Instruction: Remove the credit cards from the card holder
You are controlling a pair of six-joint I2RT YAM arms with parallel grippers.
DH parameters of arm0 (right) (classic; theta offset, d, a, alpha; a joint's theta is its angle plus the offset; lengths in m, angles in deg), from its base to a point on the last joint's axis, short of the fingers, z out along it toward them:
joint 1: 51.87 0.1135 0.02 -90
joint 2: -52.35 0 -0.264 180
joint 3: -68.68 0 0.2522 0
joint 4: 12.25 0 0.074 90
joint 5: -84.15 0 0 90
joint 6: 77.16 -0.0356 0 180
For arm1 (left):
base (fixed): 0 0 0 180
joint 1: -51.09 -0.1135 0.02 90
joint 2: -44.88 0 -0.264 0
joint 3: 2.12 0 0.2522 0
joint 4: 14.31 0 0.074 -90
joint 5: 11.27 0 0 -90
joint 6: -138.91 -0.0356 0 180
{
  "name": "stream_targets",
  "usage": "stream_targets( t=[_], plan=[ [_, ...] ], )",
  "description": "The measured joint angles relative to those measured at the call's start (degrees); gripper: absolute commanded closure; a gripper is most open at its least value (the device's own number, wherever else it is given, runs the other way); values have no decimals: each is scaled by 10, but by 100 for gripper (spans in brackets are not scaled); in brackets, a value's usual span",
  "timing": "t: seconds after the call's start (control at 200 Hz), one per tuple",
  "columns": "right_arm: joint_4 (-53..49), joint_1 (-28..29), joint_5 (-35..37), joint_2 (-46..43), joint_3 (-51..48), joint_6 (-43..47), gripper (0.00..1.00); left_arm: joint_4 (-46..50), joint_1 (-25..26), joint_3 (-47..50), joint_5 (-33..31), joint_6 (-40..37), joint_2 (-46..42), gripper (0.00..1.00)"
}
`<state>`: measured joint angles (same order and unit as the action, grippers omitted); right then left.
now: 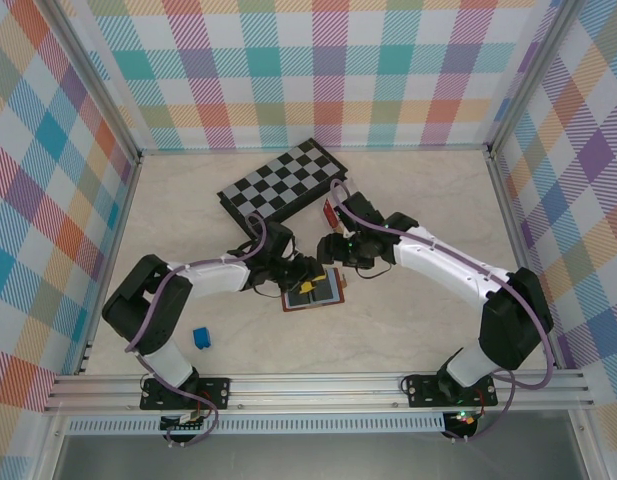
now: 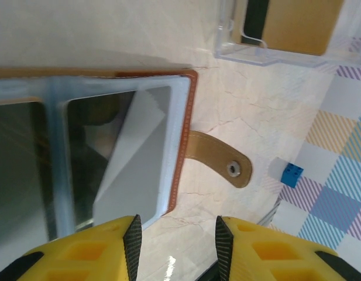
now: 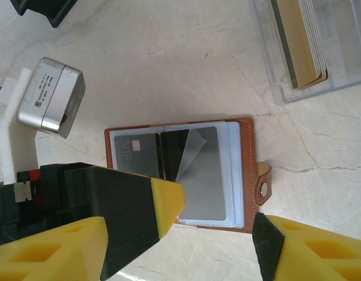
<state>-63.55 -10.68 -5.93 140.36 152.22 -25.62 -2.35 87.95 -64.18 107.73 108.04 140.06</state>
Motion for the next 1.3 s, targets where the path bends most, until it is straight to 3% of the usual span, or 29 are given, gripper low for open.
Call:
stream_targets(
  t=[0.23,0.65,0.935,1.3],
  plan=[
    [1,0,-34,29,2,24,63,64,-19,10,-57,-4,-63,70],
    [-29,11,-55,164,60,34,81,42,-27,29,-42,7,-37,68],
    [-61,12,-34,214,71,33,84,-3,-37,31,-10,16,-13,67],
    [-72,12,-18,233,72,33,81,-16,-42,31,16,1,18,70]
  ],
)
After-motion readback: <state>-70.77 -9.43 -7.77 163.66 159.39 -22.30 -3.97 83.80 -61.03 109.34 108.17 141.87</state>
